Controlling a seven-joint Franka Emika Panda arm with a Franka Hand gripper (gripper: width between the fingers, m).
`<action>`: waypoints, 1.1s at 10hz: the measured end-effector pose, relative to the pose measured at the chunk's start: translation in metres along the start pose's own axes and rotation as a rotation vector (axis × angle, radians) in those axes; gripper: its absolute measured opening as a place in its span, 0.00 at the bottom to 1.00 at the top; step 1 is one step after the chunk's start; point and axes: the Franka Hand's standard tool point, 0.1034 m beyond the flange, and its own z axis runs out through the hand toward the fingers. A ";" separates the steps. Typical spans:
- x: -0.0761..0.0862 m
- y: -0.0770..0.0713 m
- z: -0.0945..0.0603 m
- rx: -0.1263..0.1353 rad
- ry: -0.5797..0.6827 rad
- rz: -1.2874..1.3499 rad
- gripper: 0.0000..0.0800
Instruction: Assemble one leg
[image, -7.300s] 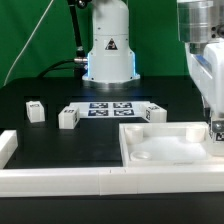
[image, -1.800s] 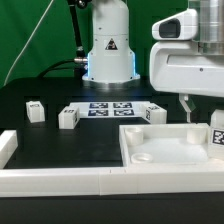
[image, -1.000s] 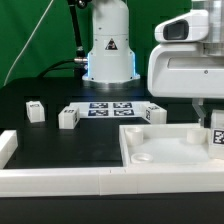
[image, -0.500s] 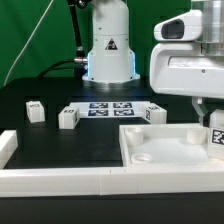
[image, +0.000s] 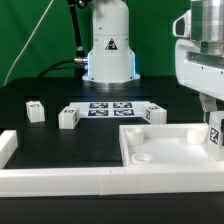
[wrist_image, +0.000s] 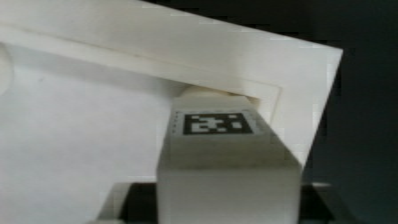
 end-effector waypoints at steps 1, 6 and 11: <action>0.001 0.001 0.000 0.001 -0.002 0.118 0.36; 0.001 0.003 0.000 0.003 -0.018 0.548 0.37; -0.001 0.002 -0.001 0.008 -0.044 0.611 0.37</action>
Offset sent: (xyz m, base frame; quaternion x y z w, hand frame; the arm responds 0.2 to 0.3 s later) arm -0.0131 -0.0153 0.0031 -0.0060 0.0719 0.3823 0.9212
